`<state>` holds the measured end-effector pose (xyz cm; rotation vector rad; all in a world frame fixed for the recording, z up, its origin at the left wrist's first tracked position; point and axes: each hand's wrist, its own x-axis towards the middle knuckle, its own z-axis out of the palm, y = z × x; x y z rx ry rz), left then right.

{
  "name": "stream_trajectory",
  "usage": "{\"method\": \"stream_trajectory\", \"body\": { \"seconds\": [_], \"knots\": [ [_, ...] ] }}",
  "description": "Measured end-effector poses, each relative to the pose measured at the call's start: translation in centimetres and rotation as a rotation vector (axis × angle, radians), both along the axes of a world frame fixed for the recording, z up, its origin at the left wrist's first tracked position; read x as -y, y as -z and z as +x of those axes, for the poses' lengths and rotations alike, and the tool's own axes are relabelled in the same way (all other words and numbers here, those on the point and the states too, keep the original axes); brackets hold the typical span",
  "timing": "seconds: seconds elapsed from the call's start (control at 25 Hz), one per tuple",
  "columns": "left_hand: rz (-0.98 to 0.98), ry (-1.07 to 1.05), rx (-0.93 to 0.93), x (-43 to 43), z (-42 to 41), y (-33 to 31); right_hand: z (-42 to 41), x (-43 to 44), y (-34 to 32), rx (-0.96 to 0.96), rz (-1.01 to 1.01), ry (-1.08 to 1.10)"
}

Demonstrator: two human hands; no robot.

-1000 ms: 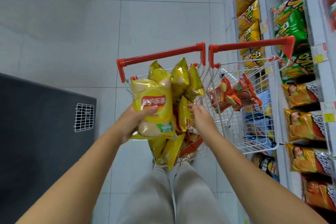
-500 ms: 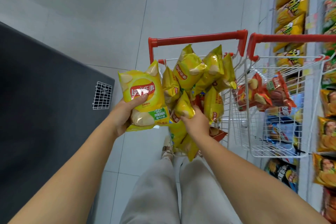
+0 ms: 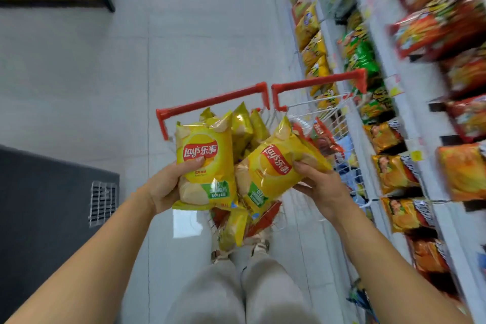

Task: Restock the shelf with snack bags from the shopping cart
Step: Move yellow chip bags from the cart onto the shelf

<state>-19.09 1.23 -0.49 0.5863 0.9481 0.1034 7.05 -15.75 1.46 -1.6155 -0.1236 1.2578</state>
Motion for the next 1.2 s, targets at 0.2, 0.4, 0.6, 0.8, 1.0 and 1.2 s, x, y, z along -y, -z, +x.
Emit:
{"method": "stream_trajectory", "body": {
  "seconds": [0.2, 0.4, 0.6, 0.8, 1.0, 1.2],
  "knots": [
    [-0.007, 0.280, 0.164, 1.1, 9.4, -7.8, 2.7, 5.4, -7.8, -0.127, 0.287, 0.380],
    [0.016, 0.559, 0.357, 7.0, 19.7, -17.5, 4.8, 12.8, -16.8, 0.030, 0.522, 0.671],
    [0.047, 0.784, 0.539, 17.2, 28.4, -25.6, 7.0, 22.8, -23.9, 0.316, 0.472, 0.937],
    [0.082, 0.961, 0.701, 30.7, 34.9, -32.2, 8.1, 36.2, -31.7, 0.651, 0.371, 0.920],
    [0.193, 0.949, 0.895, 43.8, 39.9, -39.1, 11.3, 50.9, -40.8, 0.889, 0.407, 1.127],
    [0.445, 0.868, 0.964, 50.8, 43.8, -43.0, 19.7, 61.6, -47.3, 0.921, 0.368, 1.204]
  ]
}}
